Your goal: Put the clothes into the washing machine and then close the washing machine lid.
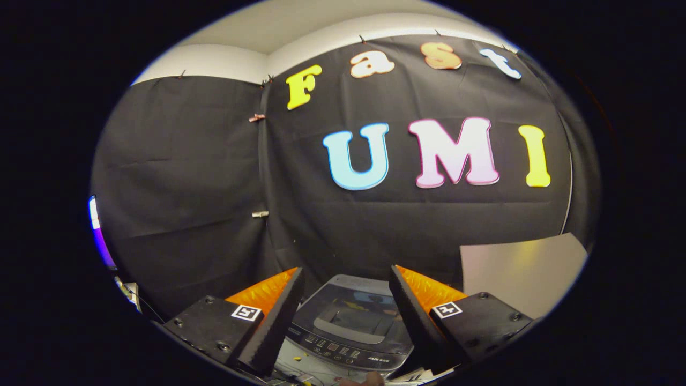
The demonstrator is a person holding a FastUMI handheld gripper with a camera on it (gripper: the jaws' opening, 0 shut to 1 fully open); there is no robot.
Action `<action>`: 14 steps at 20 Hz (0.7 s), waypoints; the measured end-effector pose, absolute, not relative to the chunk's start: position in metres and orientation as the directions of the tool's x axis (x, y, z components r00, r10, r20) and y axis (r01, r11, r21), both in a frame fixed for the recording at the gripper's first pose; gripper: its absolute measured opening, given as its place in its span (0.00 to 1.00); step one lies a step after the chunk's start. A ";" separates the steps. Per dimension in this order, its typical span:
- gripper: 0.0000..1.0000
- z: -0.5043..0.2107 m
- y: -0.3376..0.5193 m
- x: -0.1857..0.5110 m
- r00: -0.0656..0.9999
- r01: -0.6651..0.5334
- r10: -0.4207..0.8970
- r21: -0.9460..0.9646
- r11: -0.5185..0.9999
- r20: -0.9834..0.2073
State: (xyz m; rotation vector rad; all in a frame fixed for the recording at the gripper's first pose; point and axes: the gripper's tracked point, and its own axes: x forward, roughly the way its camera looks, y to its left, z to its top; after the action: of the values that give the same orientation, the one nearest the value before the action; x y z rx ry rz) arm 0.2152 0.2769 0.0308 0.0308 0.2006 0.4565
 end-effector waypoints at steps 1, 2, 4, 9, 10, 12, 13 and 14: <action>0.99 0.039 0.271 0.203 0.884 -0.437 0.442 0.070 0.897 -0.155; 0.99 0.049 0.260 0.190 0.892 -0.431 0.435 0.062 0.900 -0.120; 0.99 0.063 0.240 0.171 0.911 -0.404 0.406 0.046 0.914 -0.070; 0.99 0.086 0.180 0.116 0.953 -0.302 0.302 0.010 0.953 0.016; 0.99 0.089 0.170 0.108 0.959 -0.282 0.282 -0.002 0.959 0.028; 0.99 0.095 0.151 0.092 0.968 -0.245 0.246 -0.025 0.969 0.048; 0.99 0.097 0.143 0.086 0.972 -0.229 0.230 -0.034 0.973 0.054; 0.99 0.097 0.134 0.079 0.975 -0.212 0.214 -0.042 0.976 0.058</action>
State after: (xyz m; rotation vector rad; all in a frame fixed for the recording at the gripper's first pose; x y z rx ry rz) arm 0.0788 0.1342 0.0972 -0.0361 -0.0624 0.2152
